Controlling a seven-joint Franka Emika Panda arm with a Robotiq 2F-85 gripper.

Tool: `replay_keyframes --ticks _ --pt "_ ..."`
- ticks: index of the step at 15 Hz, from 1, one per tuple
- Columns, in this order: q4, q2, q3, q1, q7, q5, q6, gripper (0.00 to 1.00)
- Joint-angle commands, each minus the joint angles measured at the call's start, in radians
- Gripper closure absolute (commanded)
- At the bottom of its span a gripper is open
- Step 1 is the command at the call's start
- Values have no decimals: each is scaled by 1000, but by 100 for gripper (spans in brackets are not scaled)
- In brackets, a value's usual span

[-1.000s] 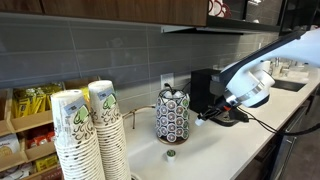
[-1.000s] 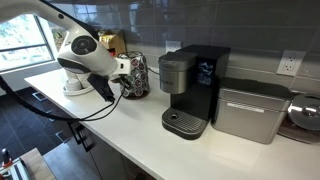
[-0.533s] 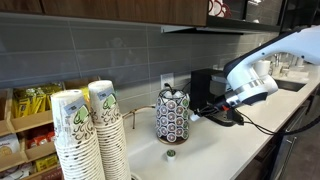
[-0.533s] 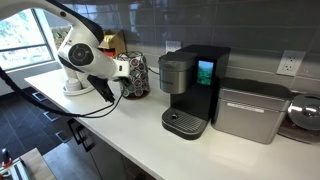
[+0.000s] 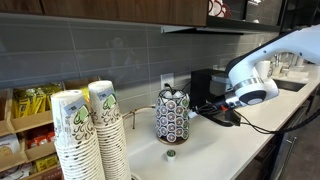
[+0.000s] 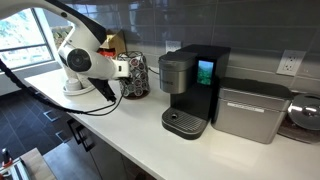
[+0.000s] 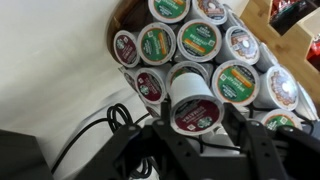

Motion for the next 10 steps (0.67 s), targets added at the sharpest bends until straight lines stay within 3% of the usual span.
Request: replay_keyframes --ticks 1,9,10 --pt "-3 10 -13 -6 -56 38 -59 71" --pt "-49 -20 -25 -17 -34 -86 -122 71" --pt "-58 -25 24 -69 -20 -116 -133 71"
